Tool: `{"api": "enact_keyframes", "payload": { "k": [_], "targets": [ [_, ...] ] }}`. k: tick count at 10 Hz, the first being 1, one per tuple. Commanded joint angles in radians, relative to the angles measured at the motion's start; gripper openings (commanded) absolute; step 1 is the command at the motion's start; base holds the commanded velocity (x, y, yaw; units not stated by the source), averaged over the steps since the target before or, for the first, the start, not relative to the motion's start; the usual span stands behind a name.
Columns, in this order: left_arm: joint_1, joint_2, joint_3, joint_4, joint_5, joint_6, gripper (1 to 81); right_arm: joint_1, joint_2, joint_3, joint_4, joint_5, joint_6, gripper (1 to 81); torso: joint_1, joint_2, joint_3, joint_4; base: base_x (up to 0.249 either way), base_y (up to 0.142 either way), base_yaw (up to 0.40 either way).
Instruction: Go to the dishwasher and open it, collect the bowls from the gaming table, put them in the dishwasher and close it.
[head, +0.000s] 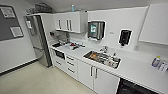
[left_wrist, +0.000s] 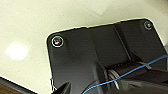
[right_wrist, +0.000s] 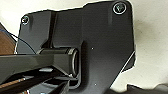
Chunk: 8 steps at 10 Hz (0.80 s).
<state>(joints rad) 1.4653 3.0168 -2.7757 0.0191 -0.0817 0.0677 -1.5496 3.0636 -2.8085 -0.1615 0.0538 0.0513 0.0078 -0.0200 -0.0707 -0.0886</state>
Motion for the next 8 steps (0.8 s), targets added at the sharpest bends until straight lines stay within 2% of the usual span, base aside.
{"api": "enact_keyframes", "payload": {
  "k": [1,5,8],
  "targets": [
    [-0.047,0.005,-0.002,0.002,0.053,0.004,81.1,0.055,0.003,0.002,-0.023,-0.054,-0.005,81.1,0.0,0.0,0.0,0.0,0.0,0.0,0.38],
    [-0.049,0.007,-0.002,-0.004,0.049,-0.006,81.1,0.053,0.005,0.002,-0.047,-0.054,-0.002,81.1,0.0,0.0,0.0,0.0,0.0,0.0,0.381],
    [-0.052,0.002,0.002,0.008,0.049,0.006,81.1,0.05,0.003,0.003,-0.041,-0.051,0.002,81.1,0.0,0.0,0.0,0.0,0.0,0.0,0.381]
  ]
}}
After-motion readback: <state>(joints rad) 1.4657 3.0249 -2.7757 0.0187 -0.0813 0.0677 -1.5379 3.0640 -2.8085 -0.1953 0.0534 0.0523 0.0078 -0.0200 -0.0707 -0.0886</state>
